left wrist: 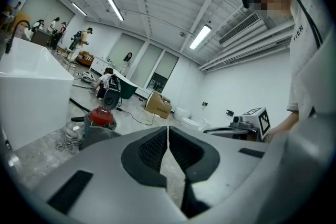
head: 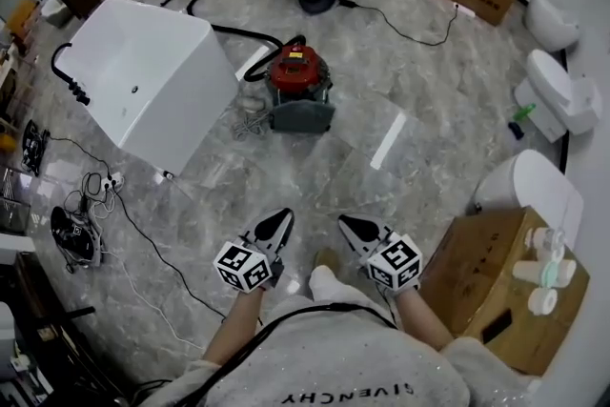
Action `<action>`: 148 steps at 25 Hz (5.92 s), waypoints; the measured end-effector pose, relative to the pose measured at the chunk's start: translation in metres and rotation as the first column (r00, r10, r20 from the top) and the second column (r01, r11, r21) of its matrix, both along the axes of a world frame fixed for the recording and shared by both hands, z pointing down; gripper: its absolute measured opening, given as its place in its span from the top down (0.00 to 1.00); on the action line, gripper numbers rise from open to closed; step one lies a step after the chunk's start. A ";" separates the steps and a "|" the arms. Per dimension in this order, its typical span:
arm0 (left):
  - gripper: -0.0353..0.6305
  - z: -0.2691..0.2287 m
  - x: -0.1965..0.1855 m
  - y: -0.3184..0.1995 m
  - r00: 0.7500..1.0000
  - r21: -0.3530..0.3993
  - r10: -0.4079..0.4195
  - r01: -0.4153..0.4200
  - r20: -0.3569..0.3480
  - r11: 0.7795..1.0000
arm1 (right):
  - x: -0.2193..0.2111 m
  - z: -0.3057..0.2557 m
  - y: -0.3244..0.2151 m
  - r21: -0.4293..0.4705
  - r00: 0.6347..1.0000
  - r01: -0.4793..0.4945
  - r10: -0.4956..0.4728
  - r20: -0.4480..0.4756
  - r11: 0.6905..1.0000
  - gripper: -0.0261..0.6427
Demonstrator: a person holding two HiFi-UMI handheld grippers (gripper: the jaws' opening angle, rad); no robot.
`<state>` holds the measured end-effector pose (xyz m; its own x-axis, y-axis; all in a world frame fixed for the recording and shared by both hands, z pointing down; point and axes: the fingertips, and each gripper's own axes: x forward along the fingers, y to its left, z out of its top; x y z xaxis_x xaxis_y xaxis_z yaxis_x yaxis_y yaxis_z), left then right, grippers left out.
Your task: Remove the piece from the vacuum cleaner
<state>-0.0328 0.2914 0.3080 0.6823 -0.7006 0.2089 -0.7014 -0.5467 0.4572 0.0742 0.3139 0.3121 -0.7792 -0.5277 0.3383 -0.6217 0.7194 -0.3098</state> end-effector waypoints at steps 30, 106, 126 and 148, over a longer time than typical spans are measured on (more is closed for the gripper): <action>0.89 0.046 -0.052 -0.229 0.985 -0.065 0.153 -0.149 0.075 0.987 | -0.072 0.042 -0.209 -0.090 0.993 -0.097 0.091 -0.069 0.991 0.94; 0.70 0.440 -0.013 -0.440 0.217 -0.378 0.605 -0.609 0.766 0.697 | -0.063 0.421 -0.464 -0.159 0.570 0.485 -0.449 -0.688 0.860 0.74; 0.89 0.446 -0.028 -0.432 0.276 -0.520 0.722 -0.537 0.635 0.664 | -0.070 0.411 -0.453 -0.276 0.526 0.411 -0.473 -0.707 0.869 0.91; 0.90 0.422 -0.020 -0.430 0.275 -0.553 0.739 -0.518 0.615 0.653 | -0.057 0.428 -0.443 -0.337 0.524 0.307 -0.453 -0.721 0.890 0.92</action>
<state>-0.0530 -0.1386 0.7304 0.3812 0.0125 0.9244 -0.2802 -0.9513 0.1284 0.0168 -0.1287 0.7399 -0.3011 -0.1315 0.9445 -0.3513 0.9361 0.0183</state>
